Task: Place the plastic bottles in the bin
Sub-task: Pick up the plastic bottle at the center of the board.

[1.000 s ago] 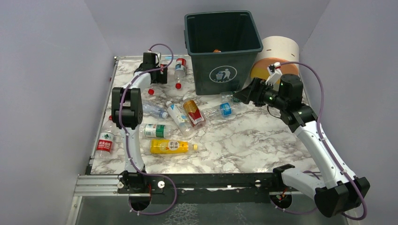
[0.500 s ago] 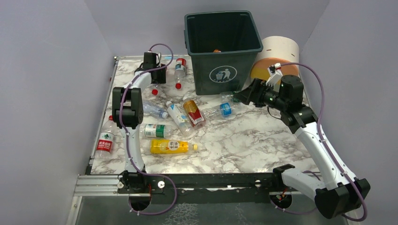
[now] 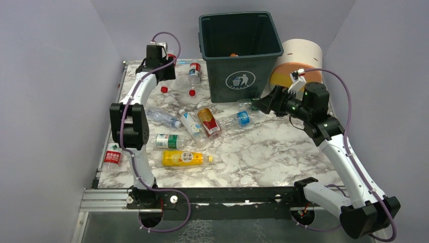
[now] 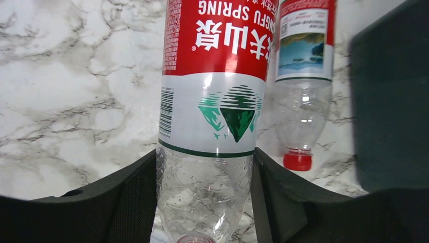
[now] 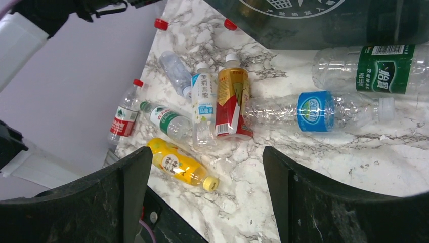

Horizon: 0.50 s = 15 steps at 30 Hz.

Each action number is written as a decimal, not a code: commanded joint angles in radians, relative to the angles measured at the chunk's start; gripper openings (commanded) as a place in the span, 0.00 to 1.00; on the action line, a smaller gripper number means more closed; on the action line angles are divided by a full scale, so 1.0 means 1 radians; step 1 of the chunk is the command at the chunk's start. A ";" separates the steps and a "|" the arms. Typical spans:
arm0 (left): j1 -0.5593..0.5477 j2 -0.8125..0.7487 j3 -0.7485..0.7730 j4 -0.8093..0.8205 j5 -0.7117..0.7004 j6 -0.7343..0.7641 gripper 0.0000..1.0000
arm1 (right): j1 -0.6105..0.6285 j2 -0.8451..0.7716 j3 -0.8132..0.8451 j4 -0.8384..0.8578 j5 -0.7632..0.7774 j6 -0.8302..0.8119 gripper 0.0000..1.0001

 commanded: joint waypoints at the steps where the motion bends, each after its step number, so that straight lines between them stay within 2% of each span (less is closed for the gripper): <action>1: 0.006 -0.140 0.034 -0.059 0.041 -0.025 0.62 | -0.004 -0.023 0.013 -0.016 -0.030 -0.001 0.83; 8: 0.010 -0.259 0.198 -0.170 0.054 -0.037 0.63 | -0.004 -0.030 0.018 -0.029 -0.035 0.000 0.83; 15: 0.011 -0.297 0.405 -0.216 0.190 -0.113 0.65 | -0.004 -0.038 0.009 -0.026 -0.046 0.012 0.83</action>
